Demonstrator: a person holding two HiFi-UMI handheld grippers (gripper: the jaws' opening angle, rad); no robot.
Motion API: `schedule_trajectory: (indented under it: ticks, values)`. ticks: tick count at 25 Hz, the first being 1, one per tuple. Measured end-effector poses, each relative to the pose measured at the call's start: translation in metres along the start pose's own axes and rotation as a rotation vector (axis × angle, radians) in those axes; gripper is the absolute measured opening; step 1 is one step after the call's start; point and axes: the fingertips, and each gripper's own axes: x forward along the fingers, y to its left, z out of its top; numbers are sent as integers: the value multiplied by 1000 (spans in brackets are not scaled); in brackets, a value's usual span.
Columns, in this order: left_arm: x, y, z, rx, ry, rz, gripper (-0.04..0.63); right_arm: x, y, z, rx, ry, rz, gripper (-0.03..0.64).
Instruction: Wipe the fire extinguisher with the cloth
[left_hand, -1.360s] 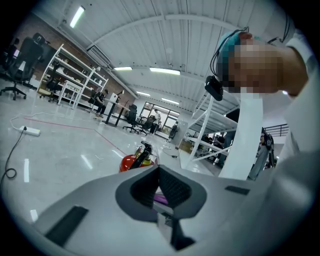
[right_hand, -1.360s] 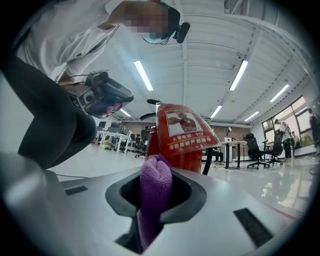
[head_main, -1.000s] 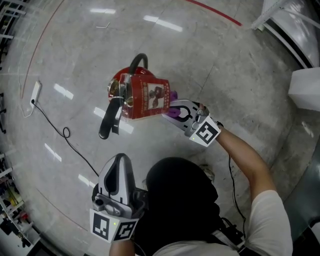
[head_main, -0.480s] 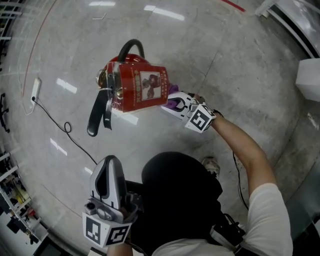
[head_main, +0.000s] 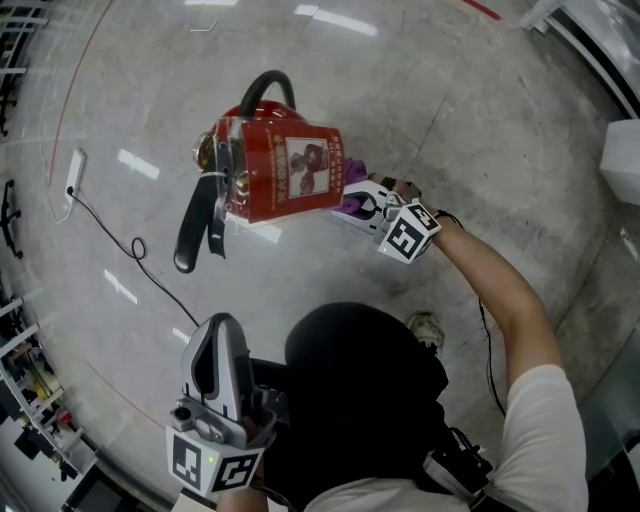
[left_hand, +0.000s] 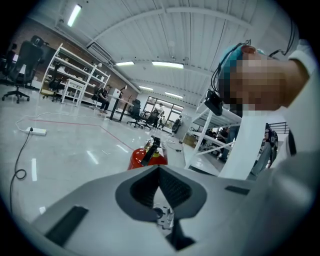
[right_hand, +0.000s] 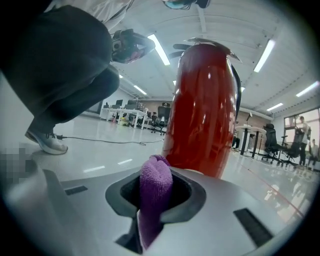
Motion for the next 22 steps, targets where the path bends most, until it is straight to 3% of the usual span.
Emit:
schedule_trajectory:
  ticks: [7,22]
  values:
    - [0,3,-2,-8,4,5,5,9,6,-24,0,58,26,67]
    - [-11,13,-1,-26,-10,22,5,27,20,-55,127,170,117,67]
